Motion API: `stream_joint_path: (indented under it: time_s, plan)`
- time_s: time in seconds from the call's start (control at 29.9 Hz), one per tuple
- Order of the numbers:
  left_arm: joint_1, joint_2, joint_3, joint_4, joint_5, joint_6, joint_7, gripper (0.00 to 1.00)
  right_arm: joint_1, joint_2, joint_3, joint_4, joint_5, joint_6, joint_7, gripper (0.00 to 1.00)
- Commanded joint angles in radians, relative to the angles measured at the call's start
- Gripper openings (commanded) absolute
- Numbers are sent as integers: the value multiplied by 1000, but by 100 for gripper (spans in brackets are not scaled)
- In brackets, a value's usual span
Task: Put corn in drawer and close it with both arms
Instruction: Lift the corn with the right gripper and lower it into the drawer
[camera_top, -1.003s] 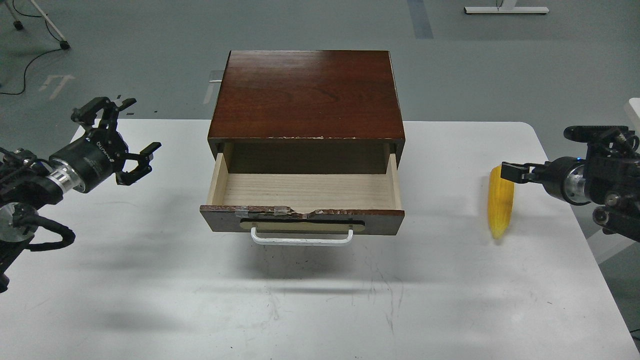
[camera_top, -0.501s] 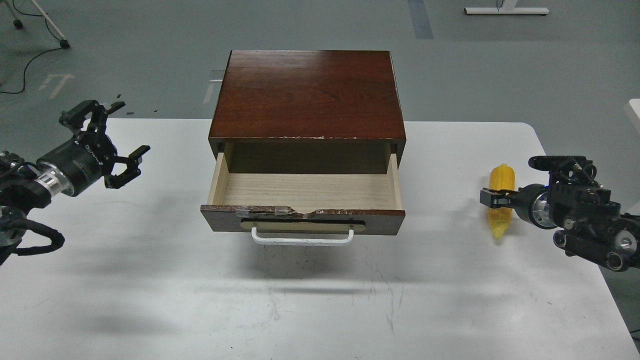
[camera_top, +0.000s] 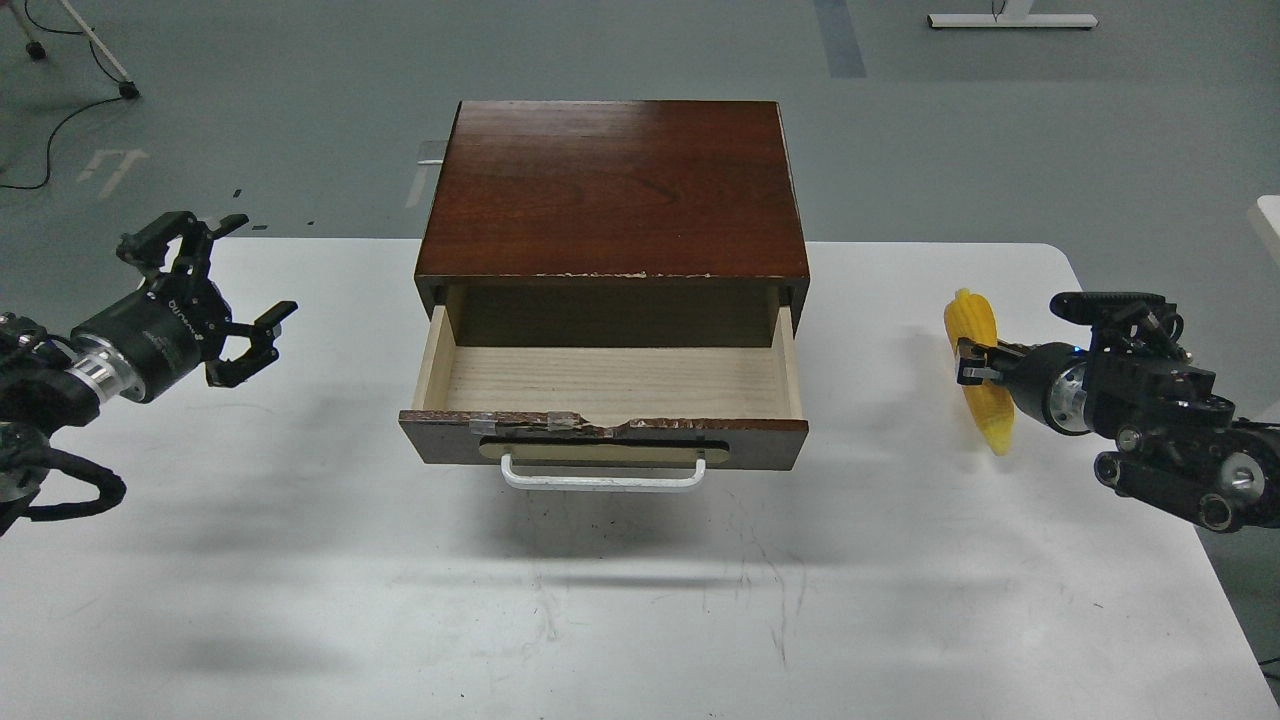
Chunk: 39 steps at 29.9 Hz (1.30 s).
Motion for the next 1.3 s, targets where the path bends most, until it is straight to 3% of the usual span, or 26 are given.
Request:
stream_joint_path:
  time_s: [0.0,0.03,0.1,0.23,0.37,0.57,0.67,0.74,0.84,1.27]
  plan:
    - [0,0,1,0,0,0,-3,98,174,-25,-3,53,-7,-63,163,0]
    - [0,0,1,0,0,0,-3,98,258,-29,-3,85,-9,-64,264,0]
    - [0,0,1,0,0,0,-3,98,341,-28,-3,118,-10,-64,328,0]
    - [-2,-2,0,0,0,0,-3,98,516,35,-3,254,-62,-57,363,0]
    - [-3,0,0,0,0,0,-3,98,520,144,-41,303,-120,-60,414,1]
    - [-2,19,-3,0,-2,0,-6,98,515,250,-191,297,-231,-74,418,10]
    - [-2,29,-3,0,-2,0,-7,98,506,288,-225,277,-285,-74,418,22]
    - [-2,30,-3,1,-2,0,-7,98,495,311,-224,254,-285,-74,418,48]
    - [-2,30,-3,1,-3,0,-9,98,480,325,-221,239,-283,-84,418,97]
    - [-2,30,0,3,-3,0,-7,98,481,302,-221,256,-276,-97,418,100]
